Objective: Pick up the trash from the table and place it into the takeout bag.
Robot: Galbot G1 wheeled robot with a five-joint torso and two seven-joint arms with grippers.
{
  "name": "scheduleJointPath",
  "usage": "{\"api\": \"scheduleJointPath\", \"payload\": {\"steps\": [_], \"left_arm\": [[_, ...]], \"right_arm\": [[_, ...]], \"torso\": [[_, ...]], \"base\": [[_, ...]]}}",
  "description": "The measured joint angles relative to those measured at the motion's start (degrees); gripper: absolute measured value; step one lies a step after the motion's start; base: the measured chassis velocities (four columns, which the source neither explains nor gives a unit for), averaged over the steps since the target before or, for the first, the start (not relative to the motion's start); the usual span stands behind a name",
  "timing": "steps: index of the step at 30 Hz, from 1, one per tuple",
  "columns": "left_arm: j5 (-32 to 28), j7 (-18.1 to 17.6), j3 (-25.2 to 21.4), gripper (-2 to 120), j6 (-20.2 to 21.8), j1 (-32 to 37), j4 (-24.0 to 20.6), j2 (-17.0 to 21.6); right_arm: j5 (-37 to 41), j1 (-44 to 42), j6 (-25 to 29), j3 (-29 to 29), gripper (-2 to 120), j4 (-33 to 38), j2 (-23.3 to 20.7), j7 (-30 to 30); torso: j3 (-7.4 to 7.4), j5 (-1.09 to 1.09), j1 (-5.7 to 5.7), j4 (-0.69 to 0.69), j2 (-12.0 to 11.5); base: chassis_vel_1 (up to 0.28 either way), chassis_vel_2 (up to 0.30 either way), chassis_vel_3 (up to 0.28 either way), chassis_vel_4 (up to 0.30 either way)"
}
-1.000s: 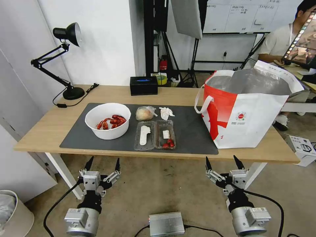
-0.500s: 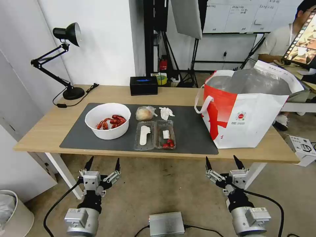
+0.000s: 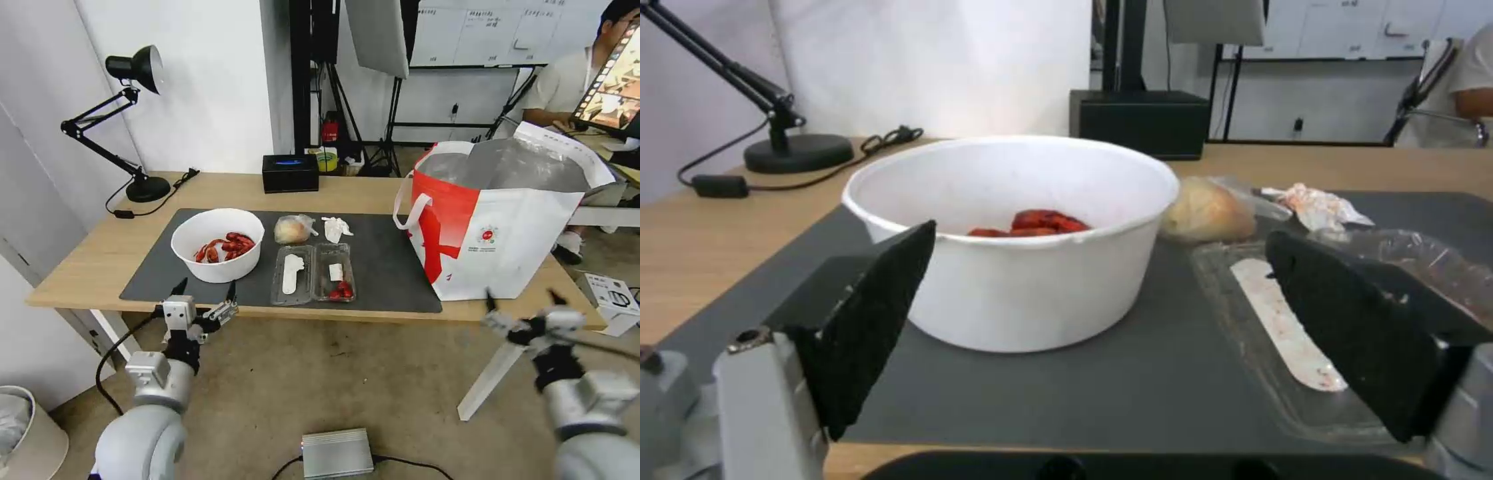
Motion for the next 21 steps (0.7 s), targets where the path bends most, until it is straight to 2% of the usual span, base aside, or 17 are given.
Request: {"api": "scheduleJointPath", "payload": {"steps": [3, 5, 9, 12, 14, 21], "left_arm": [[-2.18, 1.39, 0.04, 100, -2.01, -0.19, 0.72, 0.07], [-5.28, 3.88, 0.27, 100, -5.13, -0.31, 1.63, 0.11], [-6.40, 4.58, 0.70, 100, -5.72, -0.21, 1.78, 0.16], [-7.18, 4.79, 1.13, 100, -5.74, -0.16, 1.79, 0.31], [-10.17, 4.90, 2.05, 100, -4.33, -0.16, 1.30, 0.95], [-14.51, 4.78, 4.10, 100, -1.21, -0.96, 0.20, 2.65]], "right_arm": [[0.28, 0.10, 0.48, -0.05, 100, -0.16, -0.08, -0.03], [0.28, 0.10, 0.71, -0.12, 100, -0.29, 0.04, -0.09], [0.22, 0.10, 1.14, -0.16, 100, -0.42, 0.21, -0.28], [0.11, 0.07, 1.46, -0.20, 100, -0.47, 0.37, -0.42], [-0.08, -0.06, 1.84, -0.32, 100, -0.51, 0.60, -0.68], [-0.22, -0.35, 2.27, -0.33, 100, -0.48, 0.71, -1.10]], "torso": [[0.00, -0.02, -0.01, -0.01, 0.00], [0.00, -0.02, 0.00, -0.02, 0.00], [-0.01, -0.02, 0.00, -0.02, 0.00], [-0.01, -0.03, -0.01, -0.02, 0.00], [-0.01, -0.03, 0.00, -0.02, 0.00], [-0.01, -0.03, -0.01, -0.02, 0.01]], "base": [[0.000, 0.000, 0.000, 0.000], [0.000, 0.000, 0.000, 0.000], [0.000, 0.000, 0.000, 0.000], [0.000, 0.000, 0.000, 0.000], [0.000, 0.000, 0.000, 0.000], [0.000, 0.000, 0.000, 0.000]]}}
